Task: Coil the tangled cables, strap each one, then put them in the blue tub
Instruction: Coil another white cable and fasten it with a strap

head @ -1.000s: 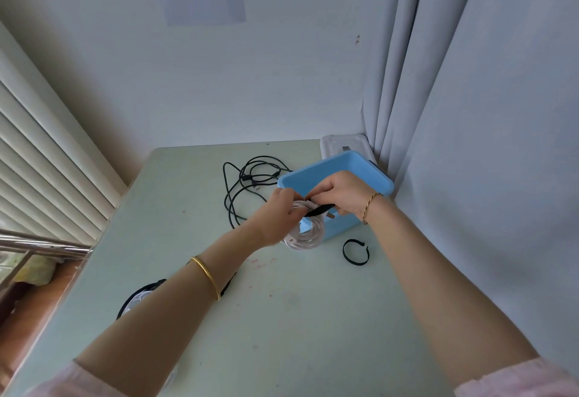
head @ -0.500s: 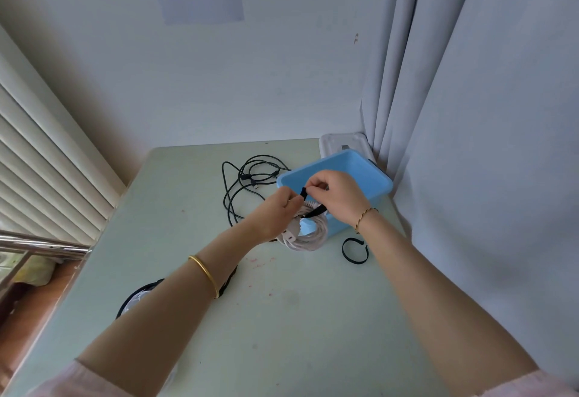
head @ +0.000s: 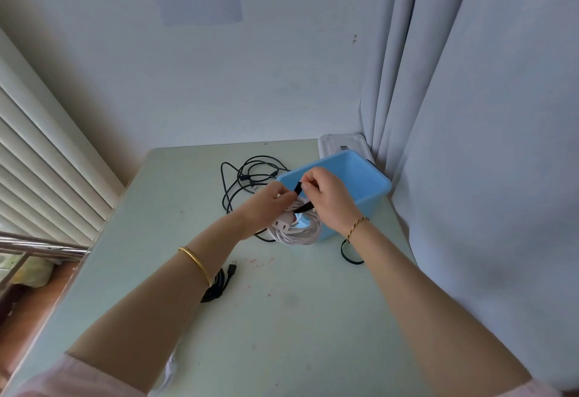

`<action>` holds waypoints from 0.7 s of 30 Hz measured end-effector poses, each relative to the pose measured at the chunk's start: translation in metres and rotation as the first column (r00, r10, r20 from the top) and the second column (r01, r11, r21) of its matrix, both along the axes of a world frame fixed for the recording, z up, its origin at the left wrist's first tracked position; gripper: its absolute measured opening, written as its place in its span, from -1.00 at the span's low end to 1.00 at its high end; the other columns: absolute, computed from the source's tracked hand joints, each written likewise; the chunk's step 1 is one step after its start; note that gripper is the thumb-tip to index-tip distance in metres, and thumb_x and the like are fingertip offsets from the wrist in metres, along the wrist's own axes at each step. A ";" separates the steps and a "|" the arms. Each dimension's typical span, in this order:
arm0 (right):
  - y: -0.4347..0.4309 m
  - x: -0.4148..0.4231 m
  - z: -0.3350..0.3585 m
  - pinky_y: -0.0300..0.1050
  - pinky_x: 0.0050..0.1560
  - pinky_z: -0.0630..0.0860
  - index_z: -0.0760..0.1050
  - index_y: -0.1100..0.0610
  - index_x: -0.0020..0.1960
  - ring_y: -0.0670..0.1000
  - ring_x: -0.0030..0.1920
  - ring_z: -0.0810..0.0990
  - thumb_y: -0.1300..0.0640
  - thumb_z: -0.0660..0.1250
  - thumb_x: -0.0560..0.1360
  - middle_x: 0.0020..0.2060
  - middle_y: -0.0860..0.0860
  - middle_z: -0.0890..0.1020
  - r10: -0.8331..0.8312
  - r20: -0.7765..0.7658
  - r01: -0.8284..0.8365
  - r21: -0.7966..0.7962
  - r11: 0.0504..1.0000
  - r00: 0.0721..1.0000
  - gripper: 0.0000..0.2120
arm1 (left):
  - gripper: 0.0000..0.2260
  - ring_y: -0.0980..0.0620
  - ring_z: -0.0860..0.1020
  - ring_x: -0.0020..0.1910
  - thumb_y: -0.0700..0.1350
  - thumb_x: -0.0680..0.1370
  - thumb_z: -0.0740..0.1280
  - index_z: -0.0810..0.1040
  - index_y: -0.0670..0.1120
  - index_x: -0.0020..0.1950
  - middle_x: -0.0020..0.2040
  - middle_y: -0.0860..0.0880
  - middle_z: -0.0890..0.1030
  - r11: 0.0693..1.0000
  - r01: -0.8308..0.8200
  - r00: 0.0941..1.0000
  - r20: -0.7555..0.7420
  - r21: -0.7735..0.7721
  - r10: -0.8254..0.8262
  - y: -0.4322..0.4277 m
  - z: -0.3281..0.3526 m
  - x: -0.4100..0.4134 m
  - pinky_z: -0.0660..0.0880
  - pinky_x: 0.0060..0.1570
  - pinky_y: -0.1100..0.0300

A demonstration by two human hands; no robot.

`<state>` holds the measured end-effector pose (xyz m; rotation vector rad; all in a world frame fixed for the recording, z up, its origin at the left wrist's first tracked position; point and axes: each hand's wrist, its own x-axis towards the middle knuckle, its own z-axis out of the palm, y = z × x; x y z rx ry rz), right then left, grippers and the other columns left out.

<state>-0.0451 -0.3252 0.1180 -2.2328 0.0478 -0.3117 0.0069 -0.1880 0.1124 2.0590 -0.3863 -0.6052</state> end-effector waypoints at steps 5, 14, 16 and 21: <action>-0.001 0.003 0.002 -0.12 -0.20 0.41 0.45 0.21 -0.08 -0.11 -0.30 0.41 0.23 0.18 0.57 -0.30 -0.11 0.45 0.032 0.043 -0.031 -0.020 0.999 0.999 -0.90 | -0.69 -0.05 0.38 -0.31 0.04 0.64 0.14 0.39 -0.23 -0.01 -0.24 -0.15 0.43 0.978 0.014 0.993 -0.115 -0.206 -0.038 0.003 0.009 -0.003 0.31 -0.31 0.11; -0.008 -0.001 0.010 -0.43 -0.18 0.33 0.59 0.12 -0.20 -0.19 -0.23 0.42 0.26 0.35 0.45 -0.23 -0.07 0.45 0.138 -0.007 -0.138 -0.006 0.990 0.990 -0.90 | -0.79 -0.05 0.42 -0.23 -0.05 0.64 0.17 0.37 -0.20 0.07 -0.16 -0.17 0.44 0.966 -0.040 0.971 -0.236 -0.254 -0.022 0.004 0.011 -0.003 0.38 -0.24 0.14; -0.008 -0.004 0.013 -0.46 -0.17 0.34 0.63 0.15 -0.16 -0.20 -0.23 0.42 0.32 0.33 0.42 -0.23 -0.12 0.43 0.156 -0.051 -0.157 -0.005 0.988 0.986 -0.86 | -0.85 0.03 0.43 -0.28 -0.07 0.63 0.21 0.34 -0.16 0.02 -0.20 -0.10 0.45 0.971 -0.058 0.971 -0.240 -0.233 0.001 0.004 0.008 0.000 0.39 -0.26 0.18; -0.011 -0.009 0.018 -0.43 -0.12 0.38 0.47 0.19 -0.01 -0.09 -0.13 0.49 0.39 0.28 0.40 -0.09 0.01 0.48 0.119 -0.045 -0.124 -0.128 0.984 0.992 -0.80 | -0.88 0.01 0.46 -0.28 -0.11 0.63 0.21 0.34 -0.13 -0.04 -0.18 -0.12 0.48 0.973 -0.119 0.962 -0.266 -0.197 0.064 0.003 0.009 0.003 0.40 -0.25 0.16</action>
